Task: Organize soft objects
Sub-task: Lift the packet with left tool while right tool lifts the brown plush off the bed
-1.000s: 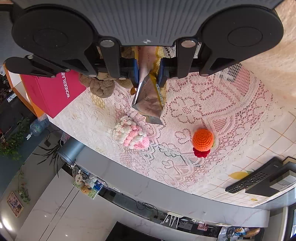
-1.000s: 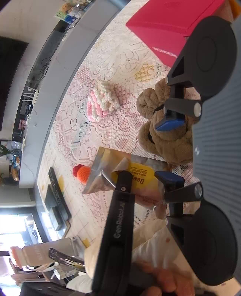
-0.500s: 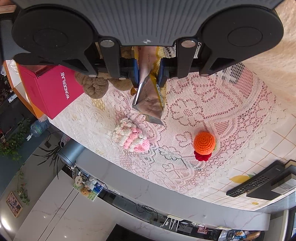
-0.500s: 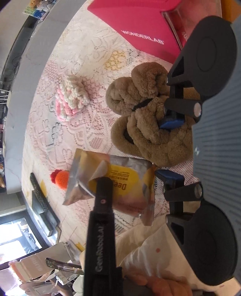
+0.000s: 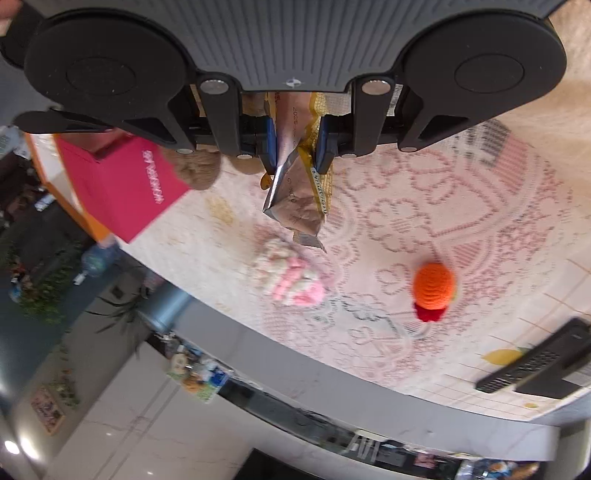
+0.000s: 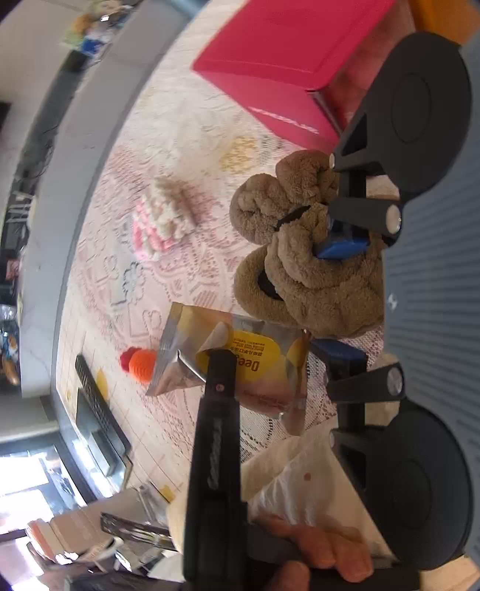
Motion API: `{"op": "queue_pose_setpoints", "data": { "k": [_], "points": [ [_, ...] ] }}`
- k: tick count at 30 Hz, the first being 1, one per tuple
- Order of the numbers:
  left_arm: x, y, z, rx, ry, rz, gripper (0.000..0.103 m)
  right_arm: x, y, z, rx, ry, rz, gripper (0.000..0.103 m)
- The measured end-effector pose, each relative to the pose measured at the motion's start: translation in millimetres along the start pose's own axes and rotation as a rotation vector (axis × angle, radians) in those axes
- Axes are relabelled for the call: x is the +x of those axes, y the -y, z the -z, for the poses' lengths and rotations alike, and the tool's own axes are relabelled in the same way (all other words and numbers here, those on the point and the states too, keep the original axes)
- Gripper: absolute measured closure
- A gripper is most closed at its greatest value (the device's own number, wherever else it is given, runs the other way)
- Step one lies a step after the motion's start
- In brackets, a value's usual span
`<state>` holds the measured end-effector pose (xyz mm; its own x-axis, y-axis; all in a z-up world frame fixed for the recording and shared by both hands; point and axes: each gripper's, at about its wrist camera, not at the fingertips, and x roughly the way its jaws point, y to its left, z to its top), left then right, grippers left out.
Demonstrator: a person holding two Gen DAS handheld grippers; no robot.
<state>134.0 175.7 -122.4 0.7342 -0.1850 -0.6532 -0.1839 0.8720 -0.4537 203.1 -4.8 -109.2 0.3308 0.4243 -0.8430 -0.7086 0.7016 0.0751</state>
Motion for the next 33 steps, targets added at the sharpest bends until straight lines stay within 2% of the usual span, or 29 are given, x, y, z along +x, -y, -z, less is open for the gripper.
{"op": "queue_pose_setpoints", "data": {
  "k": [3,5,7,9,14,16,18,19,20,22,24,25,26,27,31,33],
  "points": [
    [0,6,3,0.019,-0.014,0.000,0.079,-4,4,6,0.037,0.003,0.001,0.066],
    [-3,9,6,0.006,-0.021,0.035,0.079,-6,5,11,0.051,0.002,-0.003,0.066],
    [-9,10,10,-0.019,-0.003,0.068,0.079,-9,4,19,0.060,0.009,0.000,0.063],
    [-16,14,14,-0.028,0.021,0.079,0.079,-12,2,28,0.060,0.020,0.002,0.055],
    [-22,20,19,-0.013,0.026,0.074,0.079,-21,0,39,0.081,0.065,0.023,0.054],
    [-23,26,22,0.018,0.027,0.062,0.079,-33,-1,41,0.083,0.103,0.042,0.049],
    [-22,32,24,0.054,0.029,0.031,0.080,-46,-3,44,0.057,0.150,0.081,0.028],
    [-21,33,24,0.059,0.028,0.027,0.079,-51,-3,45,0.045,0.166,0.097,0.027],
    [-21,33,25,0.059,0.027,0.027,0.080,-55,-2,45,0.041,0.177,0.103,0.029],
    [-21,33,26,0.058,0.027,0.017,0.080,-60,7,44,0.075,0.192,0.083,0.040],
    [-21,34,26,0.060,0.026,0.004,0.080,-57,17,41,0.129,0.183,0.059,0.067],
    [-21,34,26,0.064,0.027,-0.002,0.080,-55,20,39,0.145,0.182,0.059,0.074],
    [-21,35,27,0.069,0.027,-0.006,0.080,-52,23,38,0.153,0.183,0.058,0.087],
    [-21,36,27,0.074,0.027,-0.011,0.080,-49,24,36,0.158,0.184,0.055,0.092],
    [-18,36,27,0.083,0.018,-0.013,0.083,-32,24,33,0.155,0.161,0.014,0.102],
    [-16,36,27,0.084,0.011,-0.009,0.083,-23,22,35,0.157,0.140,-0.001,0.103]
  ]
}}
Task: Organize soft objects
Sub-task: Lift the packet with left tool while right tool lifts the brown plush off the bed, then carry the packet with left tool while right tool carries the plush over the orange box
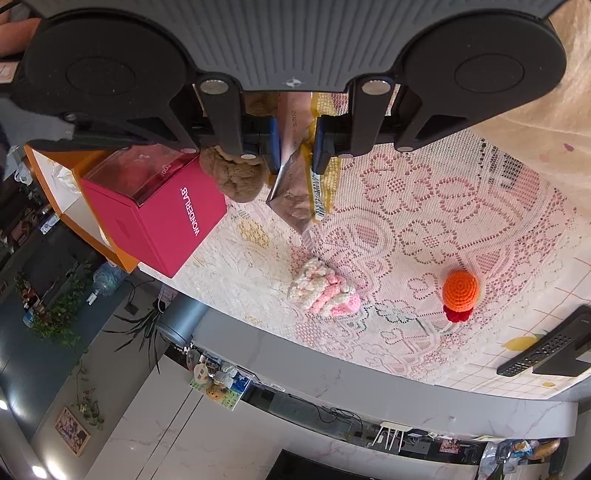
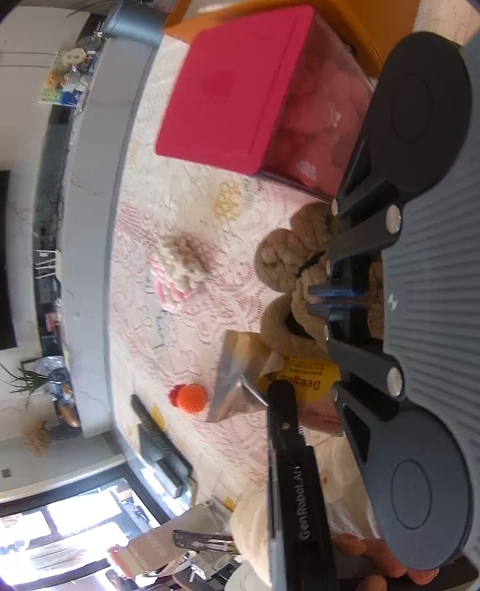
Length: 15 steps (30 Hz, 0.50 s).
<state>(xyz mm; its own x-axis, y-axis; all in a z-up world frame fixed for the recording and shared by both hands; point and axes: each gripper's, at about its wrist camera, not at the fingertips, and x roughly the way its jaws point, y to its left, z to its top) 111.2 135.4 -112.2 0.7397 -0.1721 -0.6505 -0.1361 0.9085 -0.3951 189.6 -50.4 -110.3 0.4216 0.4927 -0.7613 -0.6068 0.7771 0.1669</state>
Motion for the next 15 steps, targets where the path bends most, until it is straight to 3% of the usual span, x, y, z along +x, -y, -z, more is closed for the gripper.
{"op": "queue_pose_setpoints", "data": {
  "k": [8,12,15],
  "points": [
    [5,-5,-1,-0.029,-0.012,0.019,0.083,30,0,13,-0.004,-0.087,-0.013,0.103],
    [4,-8,-1,-0.041,-0.009,0.017,0.083,31,-6,12,-0.039,-0.090,0.005,0.103],
    [-1,-7,0,-0.036,0.009,0.010,0.084,15,-1,10,-0.016,-0.040,-0.009,0.102]
  ]
}}
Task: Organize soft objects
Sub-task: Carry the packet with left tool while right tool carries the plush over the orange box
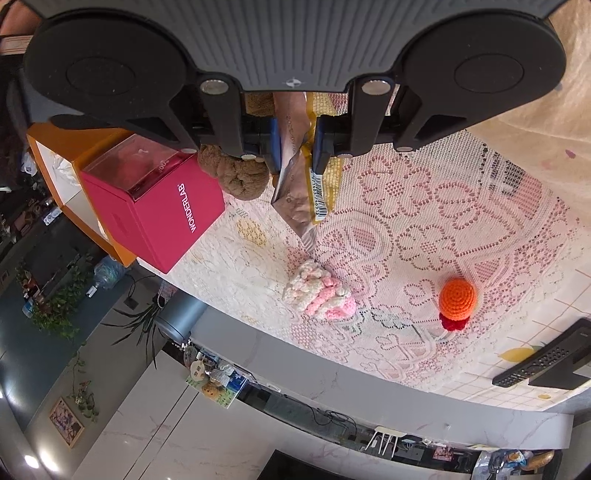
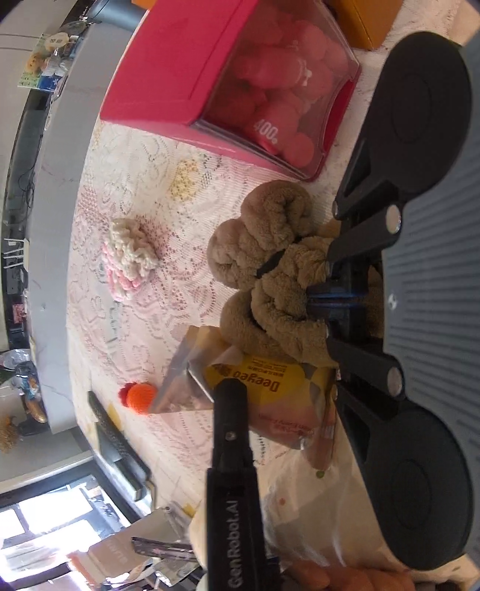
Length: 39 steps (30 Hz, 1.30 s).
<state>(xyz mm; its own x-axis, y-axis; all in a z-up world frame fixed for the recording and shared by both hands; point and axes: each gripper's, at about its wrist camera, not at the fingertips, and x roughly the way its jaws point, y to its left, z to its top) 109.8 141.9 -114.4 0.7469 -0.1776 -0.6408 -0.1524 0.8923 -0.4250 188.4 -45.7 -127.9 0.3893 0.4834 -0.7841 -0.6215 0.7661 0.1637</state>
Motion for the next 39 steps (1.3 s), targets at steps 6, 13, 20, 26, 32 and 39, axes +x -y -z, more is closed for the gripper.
{"op": "queue_pose_setpoints", "data": {
  "k": [6,13,20,26,32,39],
  "points": [
    [-13,6,-2,0.024,0.033,-0.055,0.084,-34,-13,1,-0.051,0.085,0.006,0.074],
    [-18,3,1,0.033,0.026,-0.091,0.086,-7,-16,4,-0.029,0.048,0.078,0.029],
    [-14,3,2,0.053,0.018,-0.085,0.088,14,-8,8,0.118,0.016,0.063,0.045],
    [-20,7,2,0.065,0.050,-0.084,0.090,-3,-9,7,0.107,0.060,0.049,0.067],
    [-45,13,-3,0.042,0.122,-0.092,0.090,-42,-18,6,0.057,0.144,0.020,0.067],
    [-76,35,-12,0.046,0.194,-0.060,0.090,-97,-13,12,0.021,0.254,0.031,0.067]
  ]
}}
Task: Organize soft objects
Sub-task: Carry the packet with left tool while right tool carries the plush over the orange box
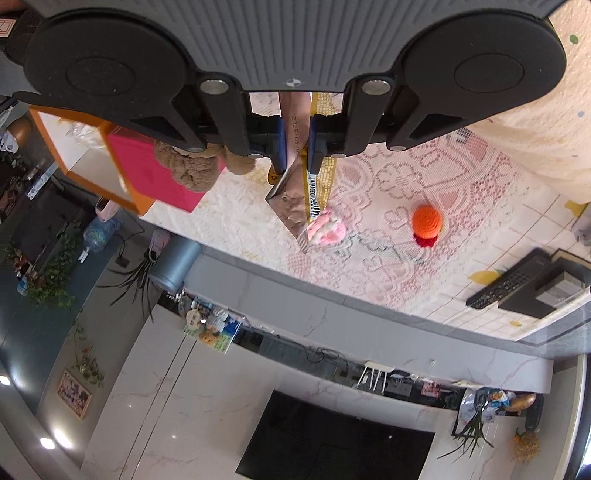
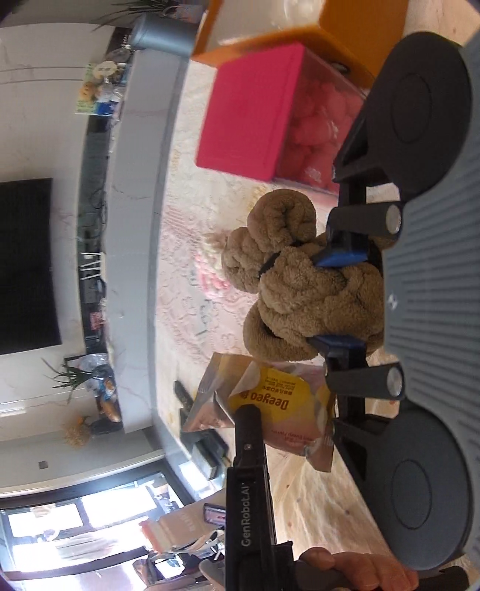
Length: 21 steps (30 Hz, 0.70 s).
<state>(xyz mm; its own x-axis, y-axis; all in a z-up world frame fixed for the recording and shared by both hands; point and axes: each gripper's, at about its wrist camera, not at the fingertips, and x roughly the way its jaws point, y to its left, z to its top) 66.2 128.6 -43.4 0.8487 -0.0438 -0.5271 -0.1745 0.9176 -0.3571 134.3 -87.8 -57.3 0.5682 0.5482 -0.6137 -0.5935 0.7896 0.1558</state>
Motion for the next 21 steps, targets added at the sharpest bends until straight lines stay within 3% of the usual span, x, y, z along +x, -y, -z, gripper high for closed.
{"op": "queue_pose_setpoints", "data": {
  "k": [9,21],
  "points": [
    [-3,62,-11,0.078,0.017,0.151,0.090,-76,53,-9,0.027,0.107,0.102,0.067],
    [49,170,-19,0.201,-0.052,0.385,0.090,-144,159,-16,0.045,0.132,0.346,0.067]
  ]
}}
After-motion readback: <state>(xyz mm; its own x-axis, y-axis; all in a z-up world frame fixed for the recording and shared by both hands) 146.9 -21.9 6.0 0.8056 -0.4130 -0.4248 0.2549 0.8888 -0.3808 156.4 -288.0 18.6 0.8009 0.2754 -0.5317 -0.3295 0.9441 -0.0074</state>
